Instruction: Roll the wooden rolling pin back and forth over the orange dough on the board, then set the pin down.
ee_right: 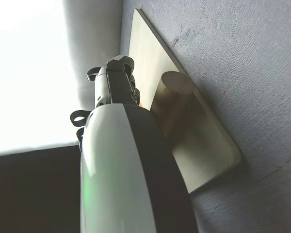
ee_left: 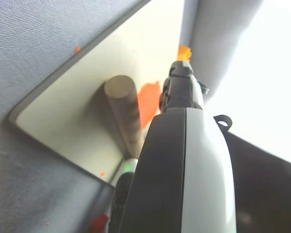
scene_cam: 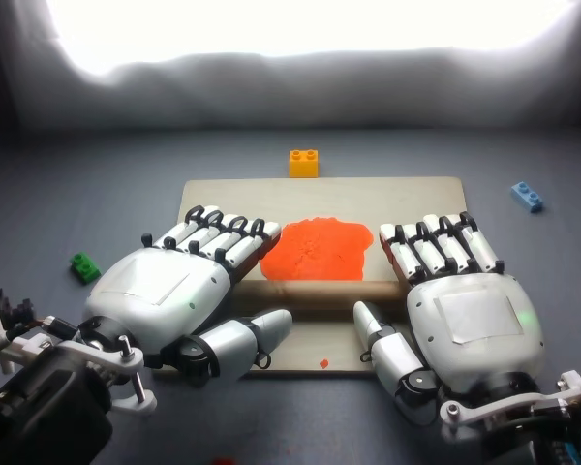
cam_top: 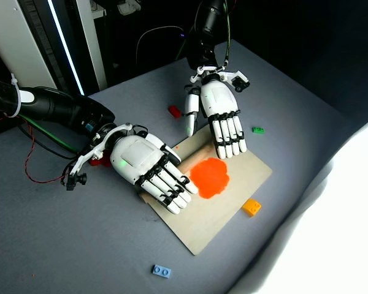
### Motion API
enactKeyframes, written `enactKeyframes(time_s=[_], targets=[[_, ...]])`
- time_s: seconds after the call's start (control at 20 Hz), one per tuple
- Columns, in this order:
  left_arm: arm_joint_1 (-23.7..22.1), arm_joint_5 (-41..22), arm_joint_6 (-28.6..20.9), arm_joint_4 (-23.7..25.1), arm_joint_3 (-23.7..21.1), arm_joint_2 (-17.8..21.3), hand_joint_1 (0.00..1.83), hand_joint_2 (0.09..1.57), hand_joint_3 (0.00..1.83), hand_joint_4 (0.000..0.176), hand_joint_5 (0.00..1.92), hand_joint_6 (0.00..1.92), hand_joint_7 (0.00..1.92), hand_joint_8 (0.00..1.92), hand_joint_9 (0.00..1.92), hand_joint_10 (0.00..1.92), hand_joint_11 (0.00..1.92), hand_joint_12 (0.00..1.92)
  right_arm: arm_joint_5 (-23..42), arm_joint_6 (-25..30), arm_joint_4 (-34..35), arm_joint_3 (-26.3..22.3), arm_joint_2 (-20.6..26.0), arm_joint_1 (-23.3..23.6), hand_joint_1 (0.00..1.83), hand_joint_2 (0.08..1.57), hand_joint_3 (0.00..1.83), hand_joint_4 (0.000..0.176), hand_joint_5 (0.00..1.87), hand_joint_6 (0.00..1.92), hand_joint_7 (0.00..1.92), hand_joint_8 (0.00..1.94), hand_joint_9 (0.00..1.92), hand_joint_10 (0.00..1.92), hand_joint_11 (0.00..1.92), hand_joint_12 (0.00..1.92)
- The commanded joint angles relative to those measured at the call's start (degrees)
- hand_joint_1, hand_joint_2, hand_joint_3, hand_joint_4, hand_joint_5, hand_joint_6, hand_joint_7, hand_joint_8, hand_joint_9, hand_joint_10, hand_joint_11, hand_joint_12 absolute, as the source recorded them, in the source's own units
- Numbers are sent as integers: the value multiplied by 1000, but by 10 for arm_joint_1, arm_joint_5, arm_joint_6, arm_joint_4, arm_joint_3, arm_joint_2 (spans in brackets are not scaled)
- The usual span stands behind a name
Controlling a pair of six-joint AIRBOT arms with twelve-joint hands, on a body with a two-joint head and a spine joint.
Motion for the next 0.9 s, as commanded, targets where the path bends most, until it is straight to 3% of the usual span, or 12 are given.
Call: enactKeyframes(time_s=[0.0, 0.5, 0.85], targets=[[-5, -54, -1, 23, 2, 3, 0, 1426, 0, 0, 90, 8, 124, 4, 65, 4, 1, 0, 53, -1, -43, 0, 3, 3, 0, 1395, 1, 0, 259, 2, 289, 0, 182, 0, 0, 429], [-25, -41, 2, 23, 9, 7, 0, 1423, 0, 0, 90, 5, 113, 2, 59, 5, 0, 0, 53, -1, -43, 0, 5, 5, 0, 1368, 0, 0, 279, 5, 297, 1, 210, 7, 0, 410], [-83, 39, 44, 0, 12, 37, 0, 1413, 0, 0, 76, 4, 128, 6, 66, 5, 1, 0, 58, -3, -87, 0, 17, 15, 0, 1356, 0, 0, 288, 5, 309, 1, 206, 1, 0, 424]])
